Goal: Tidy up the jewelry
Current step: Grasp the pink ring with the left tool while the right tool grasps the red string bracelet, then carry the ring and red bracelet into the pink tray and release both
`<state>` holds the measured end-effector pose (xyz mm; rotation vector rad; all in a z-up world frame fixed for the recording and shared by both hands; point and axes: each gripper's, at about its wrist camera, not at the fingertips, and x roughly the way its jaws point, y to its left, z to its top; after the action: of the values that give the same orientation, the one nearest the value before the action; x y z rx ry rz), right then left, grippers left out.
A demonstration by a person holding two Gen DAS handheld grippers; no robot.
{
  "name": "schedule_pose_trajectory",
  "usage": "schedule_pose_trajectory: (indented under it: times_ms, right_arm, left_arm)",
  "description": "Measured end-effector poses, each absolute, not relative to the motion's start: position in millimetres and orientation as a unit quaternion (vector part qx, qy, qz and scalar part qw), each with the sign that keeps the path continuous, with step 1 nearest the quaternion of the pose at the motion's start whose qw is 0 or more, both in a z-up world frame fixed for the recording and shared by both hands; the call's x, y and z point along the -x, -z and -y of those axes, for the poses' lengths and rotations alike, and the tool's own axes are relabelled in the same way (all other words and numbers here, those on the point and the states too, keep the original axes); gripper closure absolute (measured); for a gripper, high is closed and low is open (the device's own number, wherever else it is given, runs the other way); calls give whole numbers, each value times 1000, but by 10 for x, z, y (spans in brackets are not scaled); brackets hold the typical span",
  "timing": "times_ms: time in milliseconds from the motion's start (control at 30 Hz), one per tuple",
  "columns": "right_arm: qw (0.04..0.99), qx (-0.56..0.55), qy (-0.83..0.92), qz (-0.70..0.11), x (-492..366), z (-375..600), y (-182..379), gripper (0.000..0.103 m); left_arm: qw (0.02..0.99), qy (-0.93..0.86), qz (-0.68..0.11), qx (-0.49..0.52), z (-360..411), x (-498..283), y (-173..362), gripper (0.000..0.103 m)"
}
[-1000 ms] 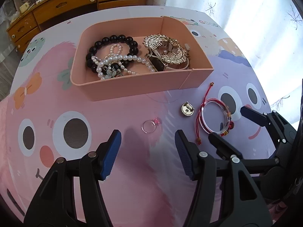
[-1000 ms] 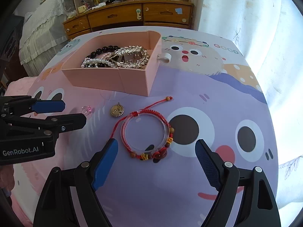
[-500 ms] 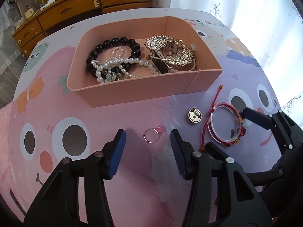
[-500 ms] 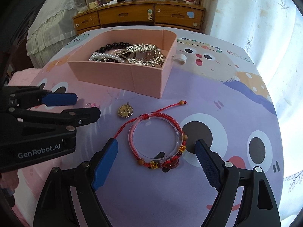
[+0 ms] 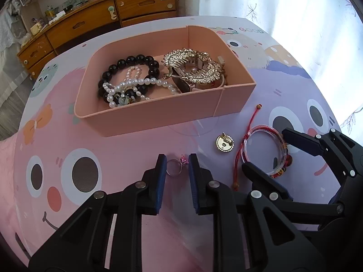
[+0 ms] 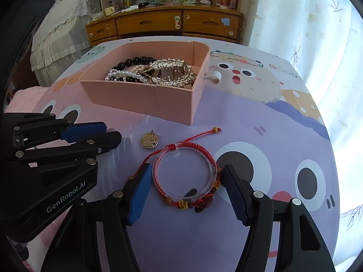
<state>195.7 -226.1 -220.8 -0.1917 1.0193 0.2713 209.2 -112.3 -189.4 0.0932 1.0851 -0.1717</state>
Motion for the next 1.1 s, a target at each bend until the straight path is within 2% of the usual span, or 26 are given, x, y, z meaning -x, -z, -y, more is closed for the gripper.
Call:
schedule_pose_trajectory:
  times_ms: [433, 467, 500, 767, 1100]
  right_arm:
    - [861, 67, -133, -486, -1903, 2322, 2092, 39]
    - [861, 66, -133, -486, -1894, 2323, 2070, 39]
    - [862, 67, -133, -485, -1885, 2323, 2044, 39]
    - [878, 65, -132, -456, -1889, 2247, 1692, 39]
    - [897, 62, -135, -417, -1985, 2054, 1130, 39]
  left_arm:
    - [852, 83, -515, -33, 1015, -2031, 1886, 86]
    - [852, 82, -515, -32, 998, -2020, 1881, 87]
    - [854, 83, -513, -31, 983, -2007, 1866, 97]
    - [856, 79, -510, -29, 848, -1935, 1808, 97]
    - [875, 89, -473, -40, 679, -1804, 1321, 97]
